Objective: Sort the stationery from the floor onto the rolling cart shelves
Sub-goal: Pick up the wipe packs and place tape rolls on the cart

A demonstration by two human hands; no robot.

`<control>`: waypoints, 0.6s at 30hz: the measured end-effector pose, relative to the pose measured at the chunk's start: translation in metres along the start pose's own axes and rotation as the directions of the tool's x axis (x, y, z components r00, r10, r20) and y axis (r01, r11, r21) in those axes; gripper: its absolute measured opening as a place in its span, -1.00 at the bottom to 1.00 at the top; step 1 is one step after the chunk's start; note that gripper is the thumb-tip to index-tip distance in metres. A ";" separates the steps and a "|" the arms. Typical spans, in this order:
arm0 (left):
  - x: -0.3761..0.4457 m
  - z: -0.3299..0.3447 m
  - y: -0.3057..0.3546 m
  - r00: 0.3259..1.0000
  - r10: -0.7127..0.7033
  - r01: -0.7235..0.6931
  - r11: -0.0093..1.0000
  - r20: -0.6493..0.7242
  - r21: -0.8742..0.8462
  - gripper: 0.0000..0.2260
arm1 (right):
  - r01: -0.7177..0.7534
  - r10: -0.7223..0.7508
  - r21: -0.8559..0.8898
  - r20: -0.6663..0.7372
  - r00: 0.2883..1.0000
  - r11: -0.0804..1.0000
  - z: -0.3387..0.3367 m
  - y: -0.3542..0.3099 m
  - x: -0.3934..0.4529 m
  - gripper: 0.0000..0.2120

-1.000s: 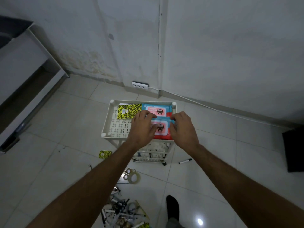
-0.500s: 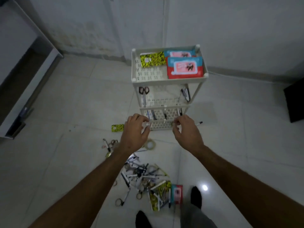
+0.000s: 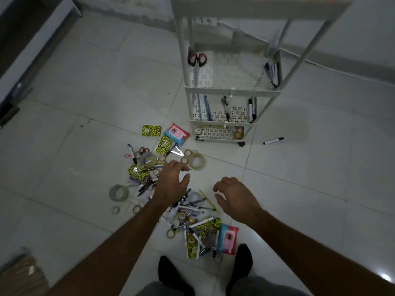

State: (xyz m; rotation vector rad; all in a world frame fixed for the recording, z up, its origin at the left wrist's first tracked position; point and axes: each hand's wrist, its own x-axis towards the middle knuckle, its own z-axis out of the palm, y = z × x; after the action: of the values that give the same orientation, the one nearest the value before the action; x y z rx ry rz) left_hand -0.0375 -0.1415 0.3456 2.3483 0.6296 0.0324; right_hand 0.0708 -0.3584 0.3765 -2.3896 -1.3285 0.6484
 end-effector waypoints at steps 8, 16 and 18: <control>0.057 0.145 -0.123 0.992 0.055 -0.060 0.997 0.115 0.040 -0.81 | 0.134 -0.125 -0.089 0.100 0.987 0.987 0.159 0.099 0.085 -0.73; 0.147 0.241 -0.233 0.970 0.201 -0.226 0.953 0.135 0.203 -0.73 | 0.158 -0.151 -0.186 0.051 0.987 0.970 0.274 0.193 0.220 -0.67; 0.163 0.251 -0.252 0.962 0.231 -0.258 0.940 0.144 0.222 -0.75 | 0.200 -0.183 -0.249 0.090 0.979 0.948 0.297 0.208 0.244 -0.65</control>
State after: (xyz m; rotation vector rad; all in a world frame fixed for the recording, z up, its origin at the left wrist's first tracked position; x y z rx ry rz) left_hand 0.0459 -0.0636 -0.0290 2.6283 0.2933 -0.0715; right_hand 0.1713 -0.2356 -0.0307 -2.4074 -1.7435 0.5317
